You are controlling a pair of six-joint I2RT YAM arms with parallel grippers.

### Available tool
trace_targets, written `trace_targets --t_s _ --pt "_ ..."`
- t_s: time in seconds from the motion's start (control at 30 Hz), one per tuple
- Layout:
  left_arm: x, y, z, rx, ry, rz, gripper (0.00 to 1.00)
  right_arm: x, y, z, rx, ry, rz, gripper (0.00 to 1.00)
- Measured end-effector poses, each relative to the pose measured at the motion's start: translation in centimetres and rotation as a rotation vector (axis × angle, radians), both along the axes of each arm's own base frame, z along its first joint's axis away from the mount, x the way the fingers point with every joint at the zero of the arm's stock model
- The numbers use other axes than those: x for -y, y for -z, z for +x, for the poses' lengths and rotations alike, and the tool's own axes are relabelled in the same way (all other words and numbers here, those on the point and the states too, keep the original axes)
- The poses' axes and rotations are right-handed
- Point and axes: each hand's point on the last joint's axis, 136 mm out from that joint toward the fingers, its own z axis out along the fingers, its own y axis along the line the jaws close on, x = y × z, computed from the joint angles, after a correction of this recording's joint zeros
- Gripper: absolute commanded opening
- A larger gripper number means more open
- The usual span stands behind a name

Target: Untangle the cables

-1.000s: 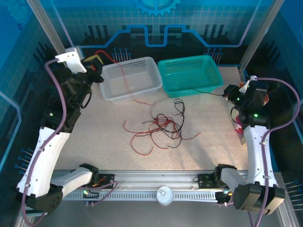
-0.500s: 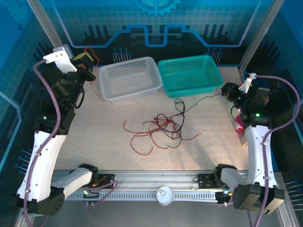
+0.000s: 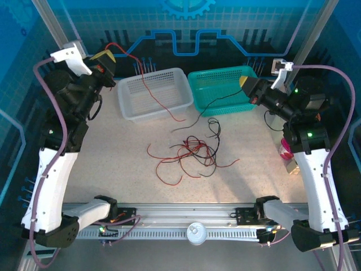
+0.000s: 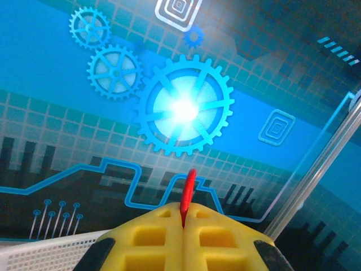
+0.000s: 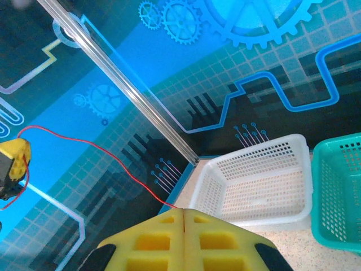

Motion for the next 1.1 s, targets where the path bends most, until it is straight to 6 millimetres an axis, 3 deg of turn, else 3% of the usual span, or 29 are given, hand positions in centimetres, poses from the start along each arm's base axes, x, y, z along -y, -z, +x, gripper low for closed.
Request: trace_targets --t_s 0.3,0.5,0.7,0.8,0.97,1.1 --pt "1.8 1.4 3.8 -0.032 0.059 0.014 0.0 0.8 -0.3 -0.9 0.014 0.049 0.005 0.0" --pt "2.2 0.1 5.7 0.013 0.058 0.016 0.0 1.2 -0.5 -1.9 0.03 0.066 -0.01 0.0" --pt "2.5 -2.9 7.1 0.087 0.055 0.008 0.0 1.3 0.2 -2.2 0.012 0.07 -0.033 0.0" --pt "2.6 -3.2 7.8 0.1 0.055 0.006 0.0 1.5 0.1 -2.7 0.017 0.073 -0.037 0.0" --pt "3.0 -1.3 10.5 0.074 0.045 0.009 0.0 1.7 -0.5 -4.0 0.041 0.076 -0.042 0.0" --pt "3.6 2.3 13.4 0.04 0.041 0.04 0.03 1.7 -0.6 -4.6 0.046 0.076 -0.045 0.0"
